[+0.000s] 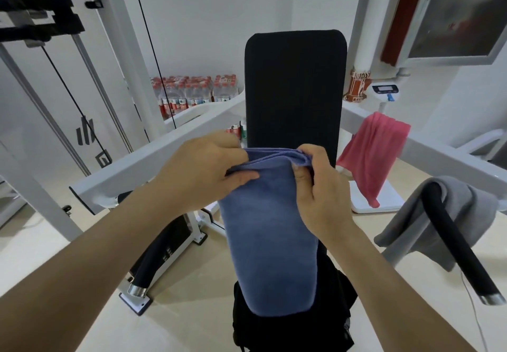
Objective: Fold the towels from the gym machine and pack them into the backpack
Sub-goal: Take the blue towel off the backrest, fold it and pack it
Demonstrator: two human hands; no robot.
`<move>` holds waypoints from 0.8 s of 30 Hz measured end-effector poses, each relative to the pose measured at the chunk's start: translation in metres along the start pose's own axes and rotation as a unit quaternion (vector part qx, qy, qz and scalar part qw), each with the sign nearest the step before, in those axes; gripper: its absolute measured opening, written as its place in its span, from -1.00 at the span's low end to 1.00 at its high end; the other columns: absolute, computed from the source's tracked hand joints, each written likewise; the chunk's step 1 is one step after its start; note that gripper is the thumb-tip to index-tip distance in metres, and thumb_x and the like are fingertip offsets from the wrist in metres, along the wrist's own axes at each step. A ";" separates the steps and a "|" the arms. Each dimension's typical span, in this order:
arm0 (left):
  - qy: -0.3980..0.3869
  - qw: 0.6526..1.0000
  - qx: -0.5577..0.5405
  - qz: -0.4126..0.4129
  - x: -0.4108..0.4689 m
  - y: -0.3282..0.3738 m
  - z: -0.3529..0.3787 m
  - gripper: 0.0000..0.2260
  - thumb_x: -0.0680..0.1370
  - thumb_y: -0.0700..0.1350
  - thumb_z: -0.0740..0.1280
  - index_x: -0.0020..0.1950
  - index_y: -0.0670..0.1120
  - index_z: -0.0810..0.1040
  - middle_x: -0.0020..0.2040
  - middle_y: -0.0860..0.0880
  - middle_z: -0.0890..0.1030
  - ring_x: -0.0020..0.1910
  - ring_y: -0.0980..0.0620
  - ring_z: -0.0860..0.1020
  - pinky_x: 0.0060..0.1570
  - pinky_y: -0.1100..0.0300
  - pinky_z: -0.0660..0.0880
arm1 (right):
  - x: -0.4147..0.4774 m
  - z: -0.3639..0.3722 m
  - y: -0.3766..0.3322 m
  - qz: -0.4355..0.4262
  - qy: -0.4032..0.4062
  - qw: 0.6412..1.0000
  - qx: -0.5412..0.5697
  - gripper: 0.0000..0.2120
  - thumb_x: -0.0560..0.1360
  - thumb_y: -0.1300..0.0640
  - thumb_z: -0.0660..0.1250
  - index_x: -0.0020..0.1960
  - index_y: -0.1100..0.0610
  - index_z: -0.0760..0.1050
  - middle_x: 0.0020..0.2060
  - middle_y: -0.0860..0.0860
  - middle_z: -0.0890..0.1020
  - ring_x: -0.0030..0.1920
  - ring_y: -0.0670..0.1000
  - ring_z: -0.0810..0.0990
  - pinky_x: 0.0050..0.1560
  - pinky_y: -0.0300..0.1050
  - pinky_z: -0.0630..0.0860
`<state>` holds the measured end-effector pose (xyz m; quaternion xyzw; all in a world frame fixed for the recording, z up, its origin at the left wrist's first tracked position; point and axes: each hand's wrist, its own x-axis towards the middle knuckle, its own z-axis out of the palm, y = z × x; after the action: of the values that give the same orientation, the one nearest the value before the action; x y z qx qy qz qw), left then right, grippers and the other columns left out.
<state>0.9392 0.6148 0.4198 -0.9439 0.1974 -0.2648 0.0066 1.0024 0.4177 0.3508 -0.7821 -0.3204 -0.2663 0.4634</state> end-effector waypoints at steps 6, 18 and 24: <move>-0.183 0.884 -0.392 -0.174 0.013 0.007 -0.003 -0.51 0.32 0.19 0.51 0.14 0.08 0.42 0.10 0.07 0.54 0.07 0.09 0.56 0.10 0.09 0.56 | 0.016 -0.014 -0.018 0.053 -0.164 0.965 0.198 -0.87 0.59 0.18 0.24 0.01 -0.04 0.49 -0.22 -0.17 0.62 -0.16 -0.16 0.60 -0.17 -0.35 0.51; -0.324 0.835 -0.412 -0.168 0.057 0.028 -0.015 -0.83 0.47 0.04 0.40 -0.29 0.01 0.62 -0.32 0.09 0.68 -0.34 0.16 0.65 -0.32 0.38 0.52 | -0.046 0.010 0.009 0.491 -0.264 0.577 0.596 -0.31 0.53 -0.38 -0.08 -0.02 0.00 0.71 -0.04 0.03 0.72 -0.02 0.00 0.68 0.07 -0.07 0.53; -0.337 0.902 -0.180 -0.201 0.057 -0.015 0.011 -0.77 0.39 0.24 0.43 -0.24 0.09 0.61 -0.28 0.12 0.65 -0.27 0.14 0.61 -0.17 0.20 0.50 | -0.088 0.013 0.012 0.455 -0.329 0.532 0.634 -0.25 0.19 -0.48 0.35 0.18 0.00 0.63 0.16 0.01 0.66 0.20 0.02 0.61 0.17 -0.07 0.53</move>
<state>0.9943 0.6060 0.4405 -0.9815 0.0335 0.1137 -0.1502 0.9552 0.4026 0.2754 -0.3559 -0.1355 0.5297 0.7579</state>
